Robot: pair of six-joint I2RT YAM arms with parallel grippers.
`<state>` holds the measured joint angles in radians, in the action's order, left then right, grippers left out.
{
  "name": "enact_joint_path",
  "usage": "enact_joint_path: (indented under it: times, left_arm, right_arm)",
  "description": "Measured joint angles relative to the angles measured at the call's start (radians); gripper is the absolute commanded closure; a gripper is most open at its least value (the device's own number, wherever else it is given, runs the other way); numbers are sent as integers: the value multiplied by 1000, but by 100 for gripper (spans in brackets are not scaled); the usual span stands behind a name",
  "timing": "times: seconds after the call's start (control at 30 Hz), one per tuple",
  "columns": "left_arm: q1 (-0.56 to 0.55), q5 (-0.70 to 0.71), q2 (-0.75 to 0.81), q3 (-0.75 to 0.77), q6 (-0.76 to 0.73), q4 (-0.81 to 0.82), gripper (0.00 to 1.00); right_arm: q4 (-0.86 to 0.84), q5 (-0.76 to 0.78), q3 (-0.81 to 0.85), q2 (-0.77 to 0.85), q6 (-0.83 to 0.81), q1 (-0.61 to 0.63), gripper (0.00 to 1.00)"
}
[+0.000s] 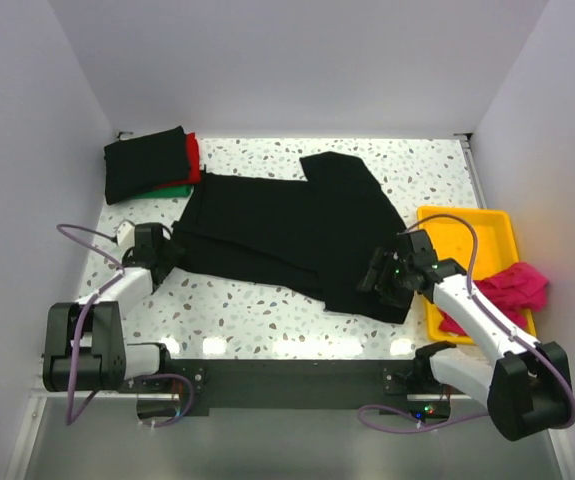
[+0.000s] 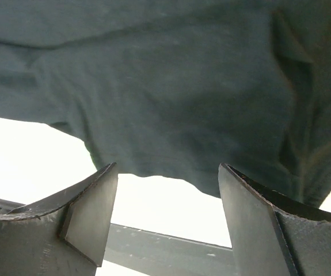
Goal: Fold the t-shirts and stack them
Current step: Fold the tshirt
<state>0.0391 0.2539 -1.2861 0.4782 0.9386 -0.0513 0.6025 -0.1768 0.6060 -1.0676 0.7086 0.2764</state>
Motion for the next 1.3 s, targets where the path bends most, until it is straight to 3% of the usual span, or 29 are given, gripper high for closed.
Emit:
enact_joint_path:
  times: [0.5,0.6,1.03,1.3]
  left_arm:
    - [0,-68,44,-103,-1,183,42]
    - [0,-73,117,-143,-8,189,39]
    - [0,-97,82,-149,-18,274,36]
    - [0,-93,42,-149,-33,305,45]
  right_arm:
    - [147,86,-111,262,137,0,31]
    - [214,114,-101,276,154,1,37]
    - [220,106,-110,222,174,20,38]
    - [172,110,-140,135,188,23,38]
